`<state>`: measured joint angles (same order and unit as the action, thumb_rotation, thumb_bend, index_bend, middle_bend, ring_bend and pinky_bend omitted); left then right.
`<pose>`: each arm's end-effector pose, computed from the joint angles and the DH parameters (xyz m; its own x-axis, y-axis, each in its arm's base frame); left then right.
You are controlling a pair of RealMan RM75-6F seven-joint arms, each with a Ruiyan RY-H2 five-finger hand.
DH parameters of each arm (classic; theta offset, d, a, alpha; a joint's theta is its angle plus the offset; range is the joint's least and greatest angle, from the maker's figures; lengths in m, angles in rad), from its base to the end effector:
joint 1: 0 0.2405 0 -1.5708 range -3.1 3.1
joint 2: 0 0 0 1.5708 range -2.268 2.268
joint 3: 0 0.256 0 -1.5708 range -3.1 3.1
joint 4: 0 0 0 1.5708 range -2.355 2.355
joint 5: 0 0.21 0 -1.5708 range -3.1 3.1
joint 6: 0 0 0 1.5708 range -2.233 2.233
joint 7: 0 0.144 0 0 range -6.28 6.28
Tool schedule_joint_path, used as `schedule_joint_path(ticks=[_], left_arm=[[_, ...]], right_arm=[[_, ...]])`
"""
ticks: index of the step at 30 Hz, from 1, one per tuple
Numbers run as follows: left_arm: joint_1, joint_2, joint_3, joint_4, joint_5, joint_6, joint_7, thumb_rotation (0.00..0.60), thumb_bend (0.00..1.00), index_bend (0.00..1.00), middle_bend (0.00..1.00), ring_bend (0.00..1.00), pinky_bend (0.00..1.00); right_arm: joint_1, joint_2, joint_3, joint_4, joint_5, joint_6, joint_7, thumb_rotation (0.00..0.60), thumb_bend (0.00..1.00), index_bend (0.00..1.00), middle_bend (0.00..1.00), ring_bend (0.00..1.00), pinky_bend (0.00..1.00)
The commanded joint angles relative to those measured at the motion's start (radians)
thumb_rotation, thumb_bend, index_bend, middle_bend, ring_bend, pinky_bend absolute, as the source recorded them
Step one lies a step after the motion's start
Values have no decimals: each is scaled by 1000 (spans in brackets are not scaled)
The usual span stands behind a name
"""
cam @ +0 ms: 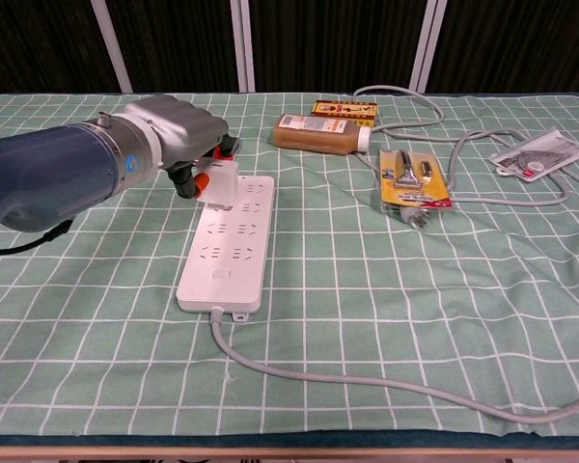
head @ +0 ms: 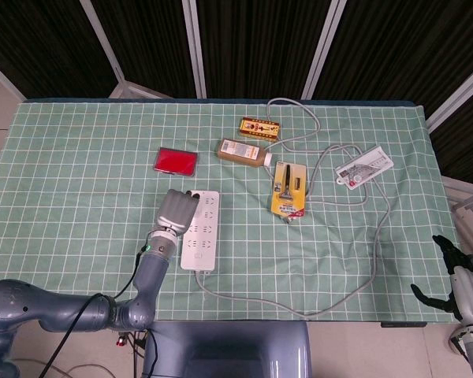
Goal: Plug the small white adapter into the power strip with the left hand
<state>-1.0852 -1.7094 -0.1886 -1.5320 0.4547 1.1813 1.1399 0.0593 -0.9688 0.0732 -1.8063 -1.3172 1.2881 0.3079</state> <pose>-0.0687 0.3577 -0.0547 0.7981 0.2010 0.5679 0.6013 -0.3235 -0.7306 -0.3175 -0.1710 0.1730 0.0053 -0.1218 0.9925 -0.9734 0.2267 0.0330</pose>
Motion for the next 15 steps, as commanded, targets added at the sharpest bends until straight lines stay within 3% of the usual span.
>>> schedule_joint_path(ticks=[1, 15], left_arm=[[-2, -3, 3, 3, 2, -2, 2, 600, 724, 678, 800, 908, 968], [-17, -5, 39, 5, 34, -10, 34, 600, 725, 678, 800, 908, 968]], right_arm=[[0, 0, 0, 0, 0, -1, 0, 600, 338, 0, 0, 0, 0], [0, 3, 0, -3, 1, -3, 6, 600, 337, 0, 0, 0, 0]])
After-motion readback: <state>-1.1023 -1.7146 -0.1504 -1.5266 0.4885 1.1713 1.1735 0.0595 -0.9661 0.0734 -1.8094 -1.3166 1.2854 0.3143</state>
